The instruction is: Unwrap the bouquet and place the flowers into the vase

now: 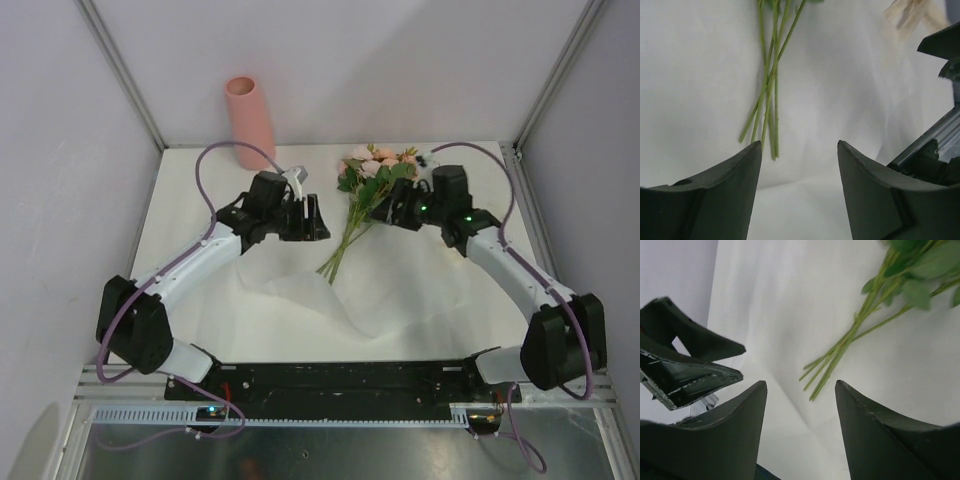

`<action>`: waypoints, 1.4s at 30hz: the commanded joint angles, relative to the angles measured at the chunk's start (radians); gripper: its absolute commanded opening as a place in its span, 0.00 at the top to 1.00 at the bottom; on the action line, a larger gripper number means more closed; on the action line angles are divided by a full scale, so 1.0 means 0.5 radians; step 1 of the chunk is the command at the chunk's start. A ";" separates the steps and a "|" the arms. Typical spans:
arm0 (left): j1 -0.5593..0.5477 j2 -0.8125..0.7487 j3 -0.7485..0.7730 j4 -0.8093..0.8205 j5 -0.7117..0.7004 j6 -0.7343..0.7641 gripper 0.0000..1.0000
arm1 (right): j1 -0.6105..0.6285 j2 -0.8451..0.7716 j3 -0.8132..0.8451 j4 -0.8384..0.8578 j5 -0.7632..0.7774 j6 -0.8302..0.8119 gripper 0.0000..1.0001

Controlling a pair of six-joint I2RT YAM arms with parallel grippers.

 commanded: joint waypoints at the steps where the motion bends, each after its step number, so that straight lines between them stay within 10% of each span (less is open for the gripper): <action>1: -0.006 -0.044 -0.193 -0.080 0.035 -0.062 0.33 | 0.240 0.177 0.053 0.020 -0.075 -0.003 0.40; 9: 0.166 -0.376 -0.450 -0.159 -0.179 -0.124 0.28 | 0.687 0.437 -0.176 0.437 -0.403 0.206 0.50; 23: 0.392 -0.475 -0.304 -0.306 -0.244 0.122 0.12 | 1.117 0.500 -0.563 0.408 0.141 0.209 0.57; 42: 0.094 0.113 0.514 -0.484 -0.348 0.581 0.28 | 1.151 -0.821 -0.762 0.162 1.514 0.160 0.59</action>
